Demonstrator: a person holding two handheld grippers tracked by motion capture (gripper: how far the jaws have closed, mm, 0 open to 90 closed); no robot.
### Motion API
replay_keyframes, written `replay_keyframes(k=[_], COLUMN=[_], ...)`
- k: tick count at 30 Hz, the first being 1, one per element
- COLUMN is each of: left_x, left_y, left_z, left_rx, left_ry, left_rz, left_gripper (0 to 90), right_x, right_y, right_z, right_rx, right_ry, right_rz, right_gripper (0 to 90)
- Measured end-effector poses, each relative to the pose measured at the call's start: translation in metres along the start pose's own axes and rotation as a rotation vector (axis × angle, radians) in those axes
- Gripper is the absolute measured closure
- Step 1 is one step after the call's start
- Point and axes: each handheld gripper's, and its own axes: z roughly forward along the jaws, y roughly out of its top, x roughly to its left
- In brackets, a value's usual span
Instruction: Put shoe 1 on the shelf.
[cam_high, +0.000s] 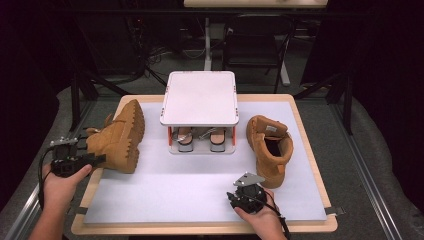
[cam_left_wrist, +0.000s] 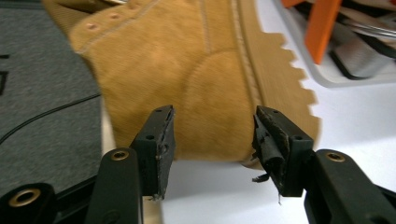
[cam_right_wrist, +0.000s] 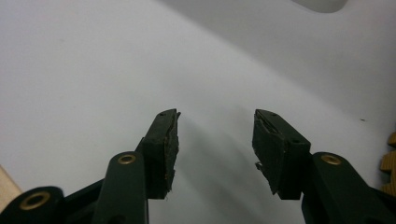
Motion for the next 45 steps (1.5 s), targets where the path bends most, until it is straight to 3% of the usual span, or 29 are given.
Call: replay_keyframes(k=[6, 10, 15, 17, 19, 21, 27, 31, 39, 45], left_x=[0.011, 0.017, 0.023, 0.027, 0.030, 0.033, 0.037, 0.038, 0.039, 0.041], left_y=[0.017, 0.026, 0.028, 0.028, 0.027, 0.026, 0.029, 0.030, 0.033, 0.032], left_z=[-0.001, 0.001, 0.007, 0.011, 0.015, 0.018, 0.021, 0.024, 0.029, 0.030], left_rx=[0.010, 0.037, 0.043, 0.051, 0.066, 0.071, 0.072, 0.075, 0.107, 0.097], left_ry=[0.048, 0.079, 0.092, 0.089, 0.095, 0.083, 0.050, 0.029, 0.028, 0.026], left_rz=[-0.019, -0.020, -0.040, -0.054, -0.062, -0.081, -0.101, -0.114, -0.118, -0.134], left_gripper=[47.2, 46.2, 45.8, 45.0, 44.2, 44.0, 43.0, 43.0, 40.9, 39.8], right_x=[0.000, 0.002, 0.003, 0.004, 0.005, 0.004, 0.005, 0.005, 0.002, 0.003], right_y=[-0.001, 0.001, 0.004, 0.005, 0.005, 0.006, 0.003, 0.003, 0.002, 0.002], right_z=[0.002, 0.000, -0.004, -0.006, -0.008, -0.008, -0.009, -0.008, -0.005, -0.005], right_rx=[0.000, -0.003, 0.002, -0.018, -0.034, -0.037, -0.073, -0.065, -0.041, -0.041], right_ry=[0.021, 0.003, -0.022, -0.041, -0.044, -0.018, -0.002, -0.006, 0.013, 0.017], right_rz=[0.015, -0.011, -0.057, -0.080, -0.072, -0.049, 0.000, -0.008, 0.006, 0.009], right_gripper=[50.0, 54.1, 52.3, 51.4, 50.3, 50.0, 51.4, 50.6, 52.0, 51.8])
